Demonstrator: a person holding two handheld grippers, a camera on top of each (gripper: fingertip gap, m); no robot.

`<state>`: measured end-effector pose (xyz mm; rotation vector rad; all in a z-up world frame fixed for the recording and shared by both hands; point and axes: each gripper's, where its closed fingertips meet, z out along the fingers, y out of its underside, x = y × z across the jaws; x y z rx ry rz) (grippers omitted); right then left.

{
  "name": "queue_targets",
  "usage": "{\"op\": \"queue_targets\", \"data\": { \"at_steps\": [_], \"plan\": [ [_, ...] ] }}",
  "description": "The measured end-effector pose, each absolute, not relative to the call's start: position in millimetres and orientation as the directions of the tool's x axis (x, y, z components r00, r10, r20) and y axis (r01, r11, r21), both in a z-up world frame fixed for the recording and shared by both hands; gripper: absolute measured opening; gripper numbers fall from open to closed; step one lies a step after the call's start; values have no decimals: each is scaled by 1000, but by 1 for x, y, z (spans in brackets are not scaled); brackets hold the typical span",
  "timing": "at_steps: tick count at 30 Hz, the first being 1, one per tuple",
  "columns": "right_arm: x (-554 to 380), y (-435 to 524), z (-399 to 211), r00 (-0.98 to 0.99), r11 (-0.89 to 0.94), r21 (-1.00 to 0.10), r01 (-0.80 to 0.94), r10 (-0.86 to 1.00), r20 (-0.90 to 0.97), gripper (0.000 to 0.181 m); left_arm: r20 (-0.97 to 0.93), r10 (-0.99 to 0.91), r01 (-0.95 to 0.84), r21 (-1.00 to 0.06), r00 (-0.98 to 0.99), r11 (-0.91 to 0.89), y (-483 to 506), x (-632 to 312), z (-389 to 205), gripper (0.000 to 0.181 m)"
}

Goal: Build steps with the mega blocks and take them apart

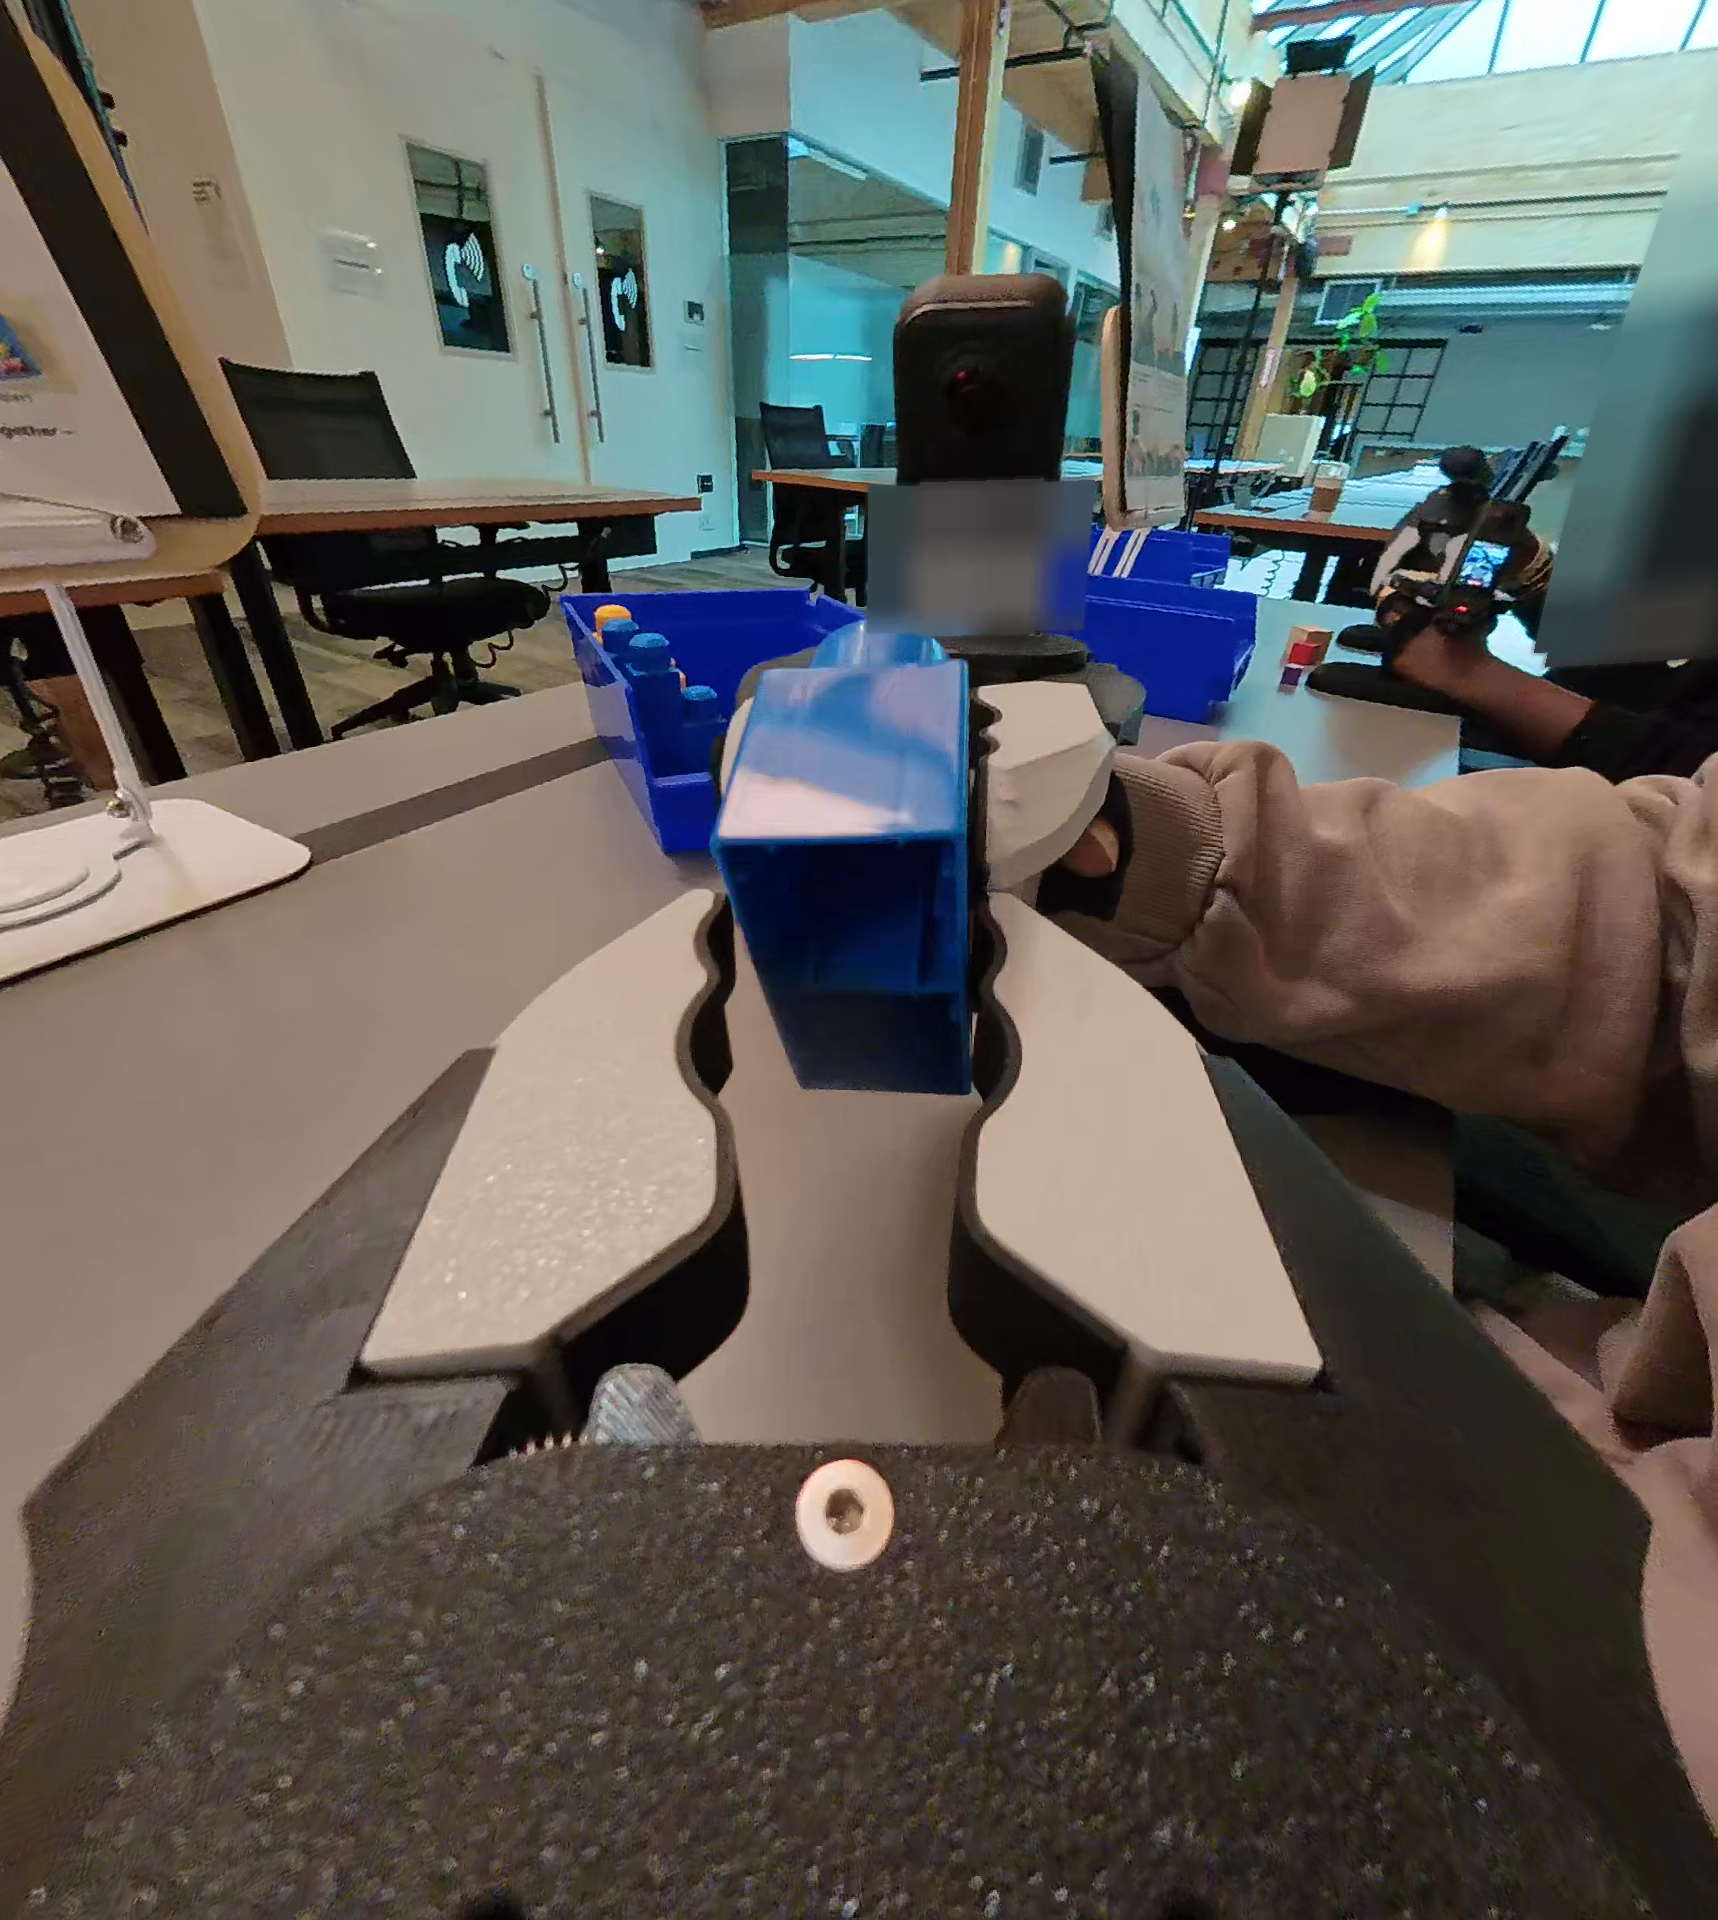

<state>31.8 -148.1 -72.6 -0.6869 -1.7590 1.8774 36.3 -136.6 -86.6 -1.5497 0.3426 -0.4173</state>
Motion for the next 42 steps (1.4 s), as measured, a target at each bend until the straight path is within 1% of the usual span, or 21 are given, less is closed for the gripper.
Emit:
{"op": "queue_targets", "data": {
  "at_steps": [2, 11, 16, 19, 21, 23, 26, 29, 33, 34, 35, 36, 37, 39, 40, 42],
  "plan": [
    [32, -148, -71, -771, -78, -997, -10, 635, -42, 34, 40, -480, 34, -999, 877, -21, -137, 40, -86, 38],
    [33, -146, -84, -799, -40, -996, 77, 595, -86, 33, 34, -493, 10, -999, 870, -52, -135, 40, -98, 37],
    [36, -130, -70, -789, -68, -995, 80, 606, -104, 34, 46, -481, 19, -998, 876, -61, -136, 32, -103, 37],
    [32, -112, -67, -738, -15, -996, 84, 671, -73, 34, 36, -454, 7, -998, 890, -67, -137, 23, -107, 37],
    [20, -92, -82, -658, 115, -979, 169, 753, -25, 38, 29, -426, -4, -997, 904, -74, -137, 13, -110, 37],
    [8, -74, -105, -590, 234, -922, 308, 807, 8, 43, 32, -399, -5, -996, 916, -91, -138, 3, -113, 37],
    [-6, -64, -134, -562, 349, -810, 471, 827, 29, 53, 32, -356, -6, -994, 934, -106, -141, -12, -117, 37],
    [-18, -69, -160, -606, 474, -692, 545, 793, 66, 59, 25, -328, -18, -992, 944, -128, -146, -24, -122, 37],
    [-32, -69, -194, -667, 614, -513, 599, 738, 105, 60, 24, -316, -30, -986, 948, -165, -149, -32, -132, 37],
    [-34, -69, -201, -678, 634, -472, 613, 728, 97, 59, 22, -315, -33, -985, 949, -170, -150, -32, -134, 37],
    [-34, -67, -209, -688, 652, -429, 625, 720, 91, 51, 23, -315, -33, -984, 949, -172, -150, -33, -134, 37],
    [-33, -64, -216, -702, 678, -383, 628, 705, 97, 35, 25, -315, -32, -984, 949, -173, -150, -33, -134, 37],
    [-33, -64, -217, -713, 689, -380, 617, 694, 99, 34, 25, -316, -32, -984, 949, -174, -150, -33, -134, 37],
    [-32, -64, -213, -706, 669, -411, 619, 703, 81, 34, 23, -319, -36, -984, 947, -175, -150, -32, -135, 37],
    [-33, -66, -207, -700, 651, -453, 609, 710, 80, 34, 23, -321, -36, -984, 947, -177, -150, -32, -135, 37],
    [-34, -69, -187, -678, 580, -579, 572, 732, 64, 34, 28, -327, -32, -984, 945, -177, -150, -31, -135, 37]
  ]
}}
